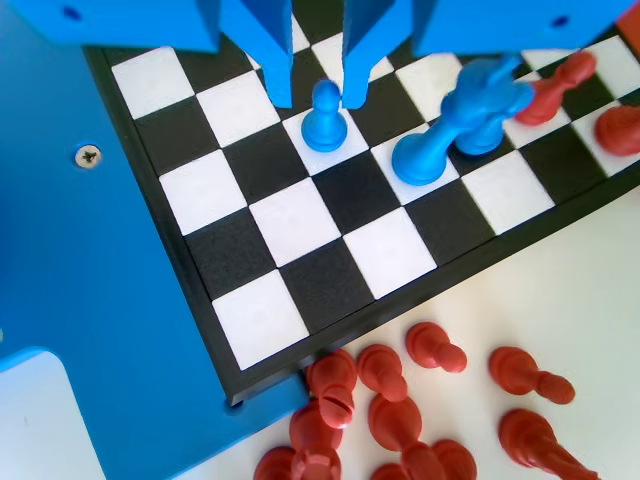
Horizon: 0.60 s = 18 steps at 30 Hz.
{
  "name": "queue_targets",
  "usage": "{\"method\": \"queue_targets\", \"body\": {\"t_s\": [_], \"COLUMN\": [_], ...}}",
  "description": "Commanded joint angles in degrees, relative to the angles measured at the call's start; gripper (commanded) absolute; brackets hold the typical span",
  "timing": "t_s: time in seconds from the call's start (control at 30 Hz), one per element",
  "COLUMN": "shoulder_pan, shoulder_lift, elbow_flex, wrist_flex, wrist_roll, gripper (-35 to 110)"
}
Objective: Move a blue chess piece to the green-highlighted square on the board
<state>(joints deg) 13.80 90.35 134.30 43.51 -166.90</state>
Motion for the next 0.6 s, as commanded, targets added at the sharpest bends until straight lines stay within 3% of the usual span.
{"method": "queue_targets", "body": {"t_s": [0.0,0.57], "shoulder_pan": [0.5,0.3], "shoulder_lift": [1.1,-2.6], "elbow_flex": [0.3,-3.1], "wrist_flex": [0.0,-0.1], "wrist_roll": [-23.8,-22.7], "gripper": [9,9]}}
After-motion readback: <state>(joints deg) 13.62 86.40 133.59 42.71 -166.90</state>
